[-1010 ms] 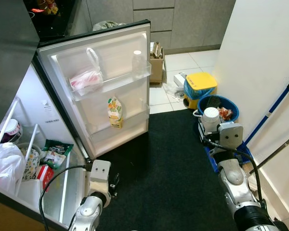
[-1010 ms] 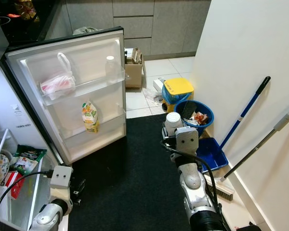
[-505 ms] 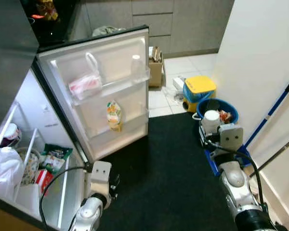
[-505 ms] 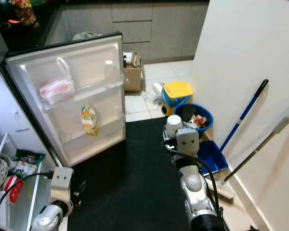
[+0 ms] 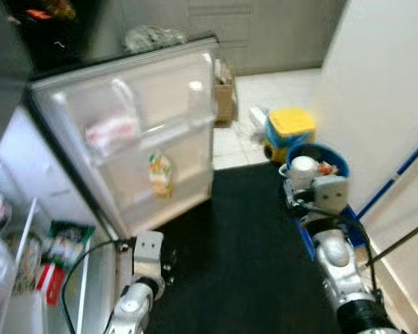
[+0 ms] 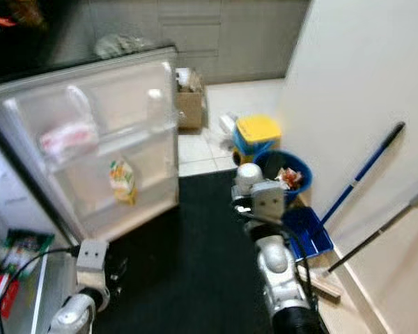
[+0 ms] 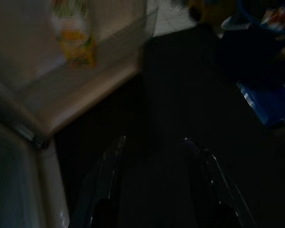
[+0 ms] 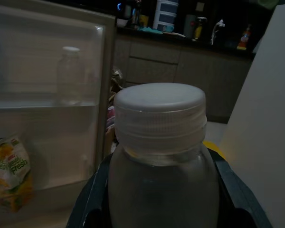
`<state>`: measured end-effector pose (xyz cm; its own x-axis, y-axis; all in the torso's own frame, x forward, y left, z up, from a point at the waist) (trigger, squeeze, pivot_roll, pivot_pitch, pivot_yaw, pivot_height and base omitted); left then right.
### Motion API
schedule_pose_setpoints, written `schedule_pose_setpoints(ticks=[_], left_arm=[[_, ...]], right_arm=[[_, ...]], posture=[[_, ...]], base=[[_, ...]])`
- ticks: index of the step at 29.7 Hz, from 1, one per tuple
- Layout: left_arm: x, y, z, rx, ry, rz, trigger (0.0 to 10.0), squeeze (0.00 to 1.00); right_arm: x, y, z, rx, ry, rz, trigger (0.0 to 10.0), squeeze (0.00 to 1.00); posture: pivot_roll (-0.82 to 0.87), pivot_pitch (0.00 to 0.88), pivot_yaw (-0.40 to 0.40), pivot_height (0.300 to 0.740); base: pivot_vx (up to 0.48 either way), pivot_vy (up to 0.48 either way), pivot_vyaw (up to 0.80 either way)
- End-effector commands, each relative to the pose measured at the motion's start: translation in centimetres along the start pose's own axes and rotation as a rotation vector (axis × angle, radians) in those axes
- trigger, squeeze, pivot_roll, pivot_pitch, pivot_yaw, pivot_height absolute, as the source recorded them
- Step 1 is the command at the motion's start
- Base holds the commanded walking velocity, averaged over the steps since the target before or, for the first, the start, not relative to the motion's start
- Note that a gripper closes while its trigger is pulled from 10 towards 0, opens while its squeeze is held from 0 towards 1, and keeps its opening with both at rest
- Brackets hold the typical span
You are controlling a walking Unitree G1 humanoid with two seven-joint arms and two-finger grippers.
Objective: Restocking fridge
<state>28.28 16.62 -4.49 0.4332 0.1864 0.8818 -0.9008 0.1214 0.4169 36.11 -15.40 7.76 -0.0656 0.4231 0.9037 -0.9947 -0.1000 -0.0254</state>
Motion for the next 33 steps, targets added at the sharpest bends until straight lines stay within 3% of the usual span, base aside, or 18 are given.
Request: schedule_pose_setpoints(ticks=[1,12,18,20,22,25,33], left_arm=[[-0.5,0.1,0.1,-0.004,-0.012,-0.020,10.0,0.00],[-0.6,0.2,0.1,0.000,-0.011,-0.021,10.0,0.00],[-0.9,0.4,-0.1,0.000,-0.012,-0.026,10.0,0.00],[-1.3,0.7,-0.2,0.001,-0.015,-0.037,10.0,0.00],[-1.5,0.9,-0.4,0.002,-0.018,-0.043,10.0,0.00],[-2.1,1.4,-0.9,0.008,-0.029,-0.062,10.0,0.00],[-2.2,1.6,-1.3,0.021,-0.031,-0.064,10.0,0.00]], right_arm=[[0.4,0.0,1.3,-0.039,0.003,0.015,10.0,0.00],[1.0,-0.1,0.6,0.003,0.018,0.041,10.0,0.00],[3.5,-0.5,-0.4,0.068,0.024,0.125,10.0,0.00],[6.5,-0.6,-1.8,0.165,-0.017,0.212,10.0,0.00],[7.7,-0.5,-2.6,0.217,-0.040,0.248,10.0,0.00],[10.9,0.8,-6.0,0.422,-0.126,0.334,10.0,0.00],[13.2,1.3,-7.4,0.501,-0.230,0.385,10.0,0.00]], posture=[[0.00,0.000,-0.015,0.740],[0.00,0.000,-0.014,0.740],[0.00,0.000,-0.012,0.740],[0.00,0.000,-0.008,0.740],[0.00,0.000,-0.007,0.740],[0.00,0.000,-0.006,0.740],[0.01,0.000,-0.005,0.740]], base=[[0.390,0.000,0.00],[0.383,0.000,0.00],[0.369,0.000,0.00],[0.326,0.000,0.00],[0.300,0.000,0.00],[0.269,0.000,0.00],[0.268,0.000,0.00]])
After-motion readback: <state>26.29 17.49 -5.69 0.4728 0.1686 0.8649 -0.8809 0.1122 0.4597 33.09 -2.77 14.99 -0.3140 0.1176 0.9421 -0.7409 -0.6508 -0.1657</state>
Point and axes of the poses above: a point about 5 cm out from each wrist's last joint towards the gripper, its own y axis pointing back from the gripper into the wrist, its own x axis along the axis of the wrist's last joint, z = x × y, the point moved 6 cm from there along -y, pointing out of the wrist towards the gripper, and after that the axes turned 15 degrees about y, right-handed, at the moved point
